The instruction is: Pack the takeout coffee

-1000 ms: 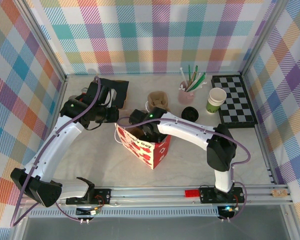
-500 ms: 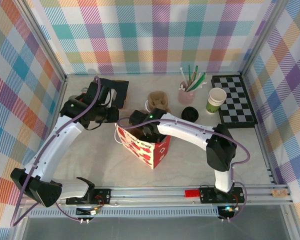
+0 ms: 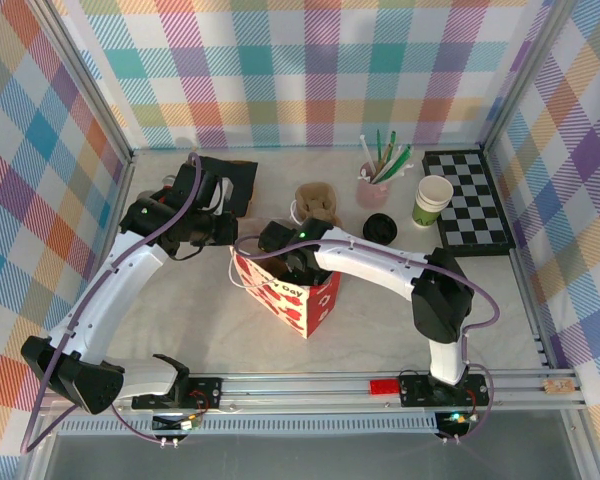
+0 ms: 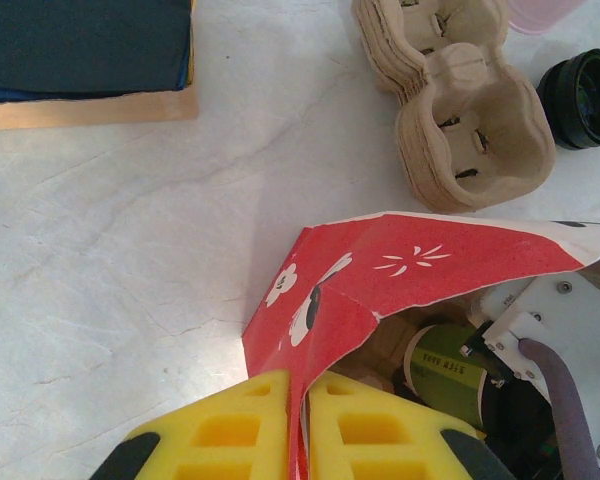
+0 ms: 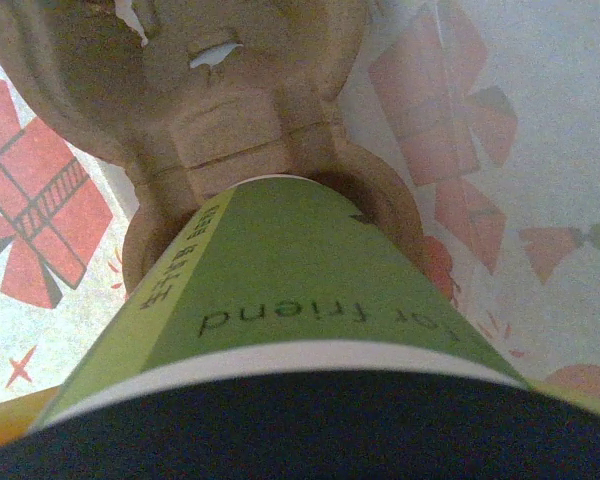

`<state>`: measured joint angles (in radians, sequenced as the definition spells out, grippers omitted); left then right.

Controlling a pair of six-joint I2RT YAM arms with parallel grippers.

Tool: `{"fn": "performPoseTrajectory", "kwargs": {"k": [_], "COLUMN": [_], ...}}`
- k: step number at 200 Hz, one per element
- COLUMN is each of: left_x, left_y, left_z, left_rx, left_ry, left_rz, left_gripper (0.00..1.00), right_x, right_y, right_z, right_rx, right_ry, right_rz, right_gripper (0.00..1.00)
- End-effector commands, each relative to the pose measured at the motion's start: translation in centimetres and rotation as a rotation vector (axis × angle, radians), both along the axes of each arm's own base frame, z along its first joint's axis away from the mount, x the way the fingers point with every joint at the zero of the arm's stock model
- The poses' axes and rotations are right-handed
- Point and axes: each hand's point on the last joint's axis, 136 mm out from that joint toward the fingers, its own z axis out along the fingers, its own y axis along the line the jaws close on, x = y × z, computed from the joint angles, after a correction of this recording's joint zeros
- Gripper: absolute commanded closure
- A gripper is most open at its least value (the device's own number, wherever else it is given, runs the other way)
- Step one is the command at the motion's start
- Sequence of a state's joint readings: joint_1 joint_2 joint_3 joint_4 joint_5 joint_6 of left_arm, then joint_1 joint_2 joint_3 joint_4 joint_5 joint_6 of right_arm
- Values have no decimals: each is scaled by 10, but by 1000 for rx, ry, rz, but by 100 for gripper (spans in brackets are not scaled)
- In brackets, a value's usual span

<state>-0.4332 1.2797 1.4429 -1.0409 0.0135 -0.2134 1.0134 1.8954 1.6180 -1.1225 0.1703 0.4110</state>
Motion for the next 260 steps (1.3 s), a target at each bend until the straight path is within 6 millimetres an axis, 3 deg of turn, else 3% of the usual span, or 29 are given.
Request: {"fn": "performPoseTrajectory", "kwargs": {"k": [1, 70, 162, 260], "left_x": [4, 5, 6, 7], "left_y": [5, 7, 7, 7], "left_z": [18, 19, 22, 20], "left_rx": [-18, -11, -11, -3], "left_ry": [-55, -58, -66, -58], "left_rz": [27, 31, 31, 31], "left_gripper": [87, 87, 87, 87], "right_x": [-3, -9, -11, -14], "right_y": [-7, -13, -11, -12], "right_z": [-9, -6, 27, 29], "right_rx": [-17, -34, -19, -26], "right_ry": [27, 40, 8, 15], "right_rz": [-24, -64, -53, -50], "right_gripper": [58, 58, 58, 58]}}
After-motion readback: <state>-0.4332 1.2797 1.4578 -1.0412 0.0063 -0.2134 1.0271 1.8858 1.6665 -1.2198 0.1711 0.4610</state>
